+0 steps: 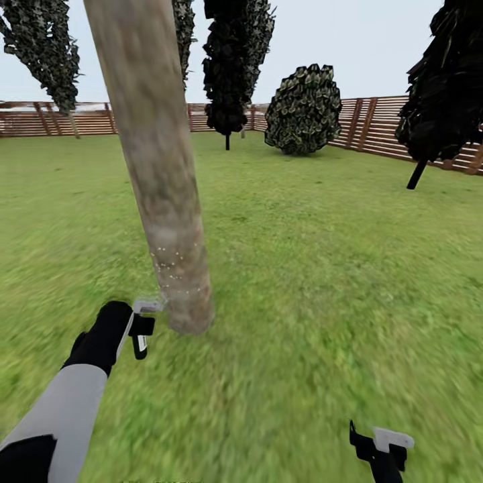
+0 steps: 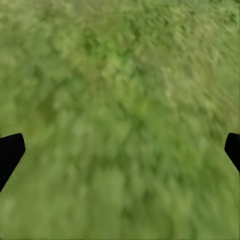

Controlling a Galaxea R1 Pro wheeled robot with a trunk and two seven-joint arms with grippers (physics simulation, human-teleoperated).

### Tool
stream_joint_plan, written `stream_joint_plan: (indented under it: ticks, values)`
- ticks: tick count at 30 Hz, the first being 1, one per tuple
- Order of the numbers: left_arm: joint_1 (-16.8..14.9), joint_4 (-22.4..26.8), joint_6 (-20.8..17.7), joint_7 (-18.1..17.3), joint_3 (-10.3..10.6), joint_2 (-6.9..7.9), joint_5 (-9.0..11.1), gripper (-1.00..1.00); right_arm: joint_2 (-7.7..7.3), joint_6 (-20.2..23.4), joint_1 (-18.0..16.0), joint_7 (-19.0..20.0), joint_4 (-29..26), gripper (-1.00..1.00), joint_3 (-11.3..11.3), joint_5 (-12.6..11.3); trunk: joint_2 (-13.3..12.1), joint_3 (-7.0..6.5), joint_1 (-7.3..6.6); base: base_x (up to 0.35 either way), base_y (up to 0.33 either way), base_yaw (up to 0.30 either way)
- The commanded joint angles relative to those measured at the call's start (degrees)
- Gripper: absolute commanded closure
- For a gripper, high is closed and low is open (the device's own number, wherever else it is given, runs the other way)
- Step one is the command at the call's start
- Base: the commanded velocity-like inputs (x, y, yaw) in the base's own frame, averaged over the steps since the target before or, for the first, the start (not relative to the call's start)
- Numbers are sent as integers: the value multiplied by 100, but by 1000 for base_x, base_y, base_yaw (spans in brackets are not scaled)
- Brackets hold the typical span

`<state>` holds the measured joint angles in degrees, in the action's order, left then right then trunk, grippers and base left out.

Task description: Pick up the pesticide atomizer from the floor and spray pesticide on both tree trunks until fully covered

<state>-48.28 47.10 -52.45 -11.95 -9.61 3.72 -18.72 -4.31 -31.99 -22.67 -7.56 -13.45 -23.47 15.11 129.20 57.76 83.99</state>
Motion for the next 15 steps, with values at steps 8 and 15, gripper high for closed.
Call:
stream_joint_plan:
  ticks: [8, 15]
  values:
    - [338, -21, 369, 0, -14, -9, 0, 100, 0, 0, 0, 8, 0, -100, 0, 0, 0, -1, 0, 27, -13, 187]
    - [397, -52, 384, 2, -8, -22, 0, 100, 0, 0, 0, 9, 0, -100, 0, 0, 0, -1, 0, 215, -176, 3]
